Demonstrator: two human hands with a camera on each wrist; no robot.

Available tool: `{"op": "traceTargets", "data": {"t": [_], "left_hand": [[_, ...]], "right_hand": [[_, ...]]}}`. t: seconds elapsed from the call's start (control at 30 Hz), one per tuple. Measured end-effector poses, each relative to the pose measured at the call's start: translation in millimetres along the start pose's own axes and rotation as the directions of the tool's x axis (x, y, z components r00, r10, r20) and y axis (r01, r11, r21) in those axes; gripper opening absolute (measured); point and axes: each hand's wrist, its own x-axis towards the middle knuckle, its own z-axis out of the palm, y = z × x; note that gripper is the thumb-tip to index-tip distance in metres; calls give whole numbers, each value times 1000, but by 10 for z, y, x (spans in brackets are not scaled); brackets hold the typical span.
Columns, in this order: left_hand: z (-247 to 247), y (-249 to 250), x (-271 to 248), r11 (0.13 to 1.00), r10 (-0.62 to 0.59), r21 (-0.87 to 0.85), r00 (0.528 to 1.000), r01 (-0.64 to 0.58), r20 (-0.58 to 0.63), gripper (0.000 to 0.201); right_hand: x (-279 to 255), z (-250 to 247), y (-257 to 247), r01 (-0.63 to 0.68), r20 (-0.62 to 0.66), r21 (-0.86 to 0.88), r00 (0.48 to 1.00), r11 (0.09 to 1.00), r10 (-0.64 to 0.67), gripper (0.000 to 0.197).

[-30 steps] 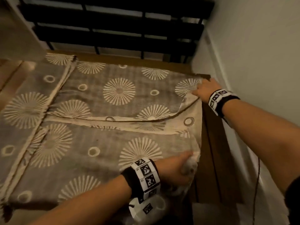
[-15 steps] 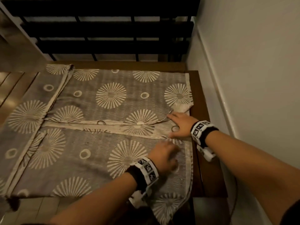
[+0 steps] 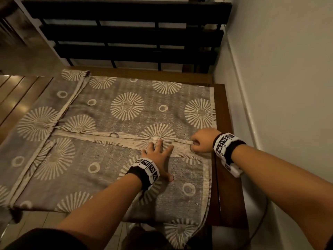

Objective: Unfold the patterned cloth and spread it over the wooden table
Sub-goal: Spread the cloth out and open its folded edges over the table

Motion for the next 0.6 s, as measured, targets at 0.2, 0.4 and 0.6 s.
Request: {"op": "traceTargets", "data": {"t": [0.2, 0.4, 0.6], "left_hand": [[-15, 16, 46, 1000, -5, -11, 1000, 5, -5, 126], [-45, -164, 32, 990, 43, -120, 975, -70, -217, 106], [-200, -890, -121, 941, -256, -302, 903, 152, -345, 79]], "right_hand": [[142, 297, -77, -14, 137, 6, 990, 1000, 13, 103], [117, 224, 94, -29, 198, 24, 980, 999, 23, 113], [304, -96, -56, -90, 234, -35, 968, 995, 96, 96]]}}
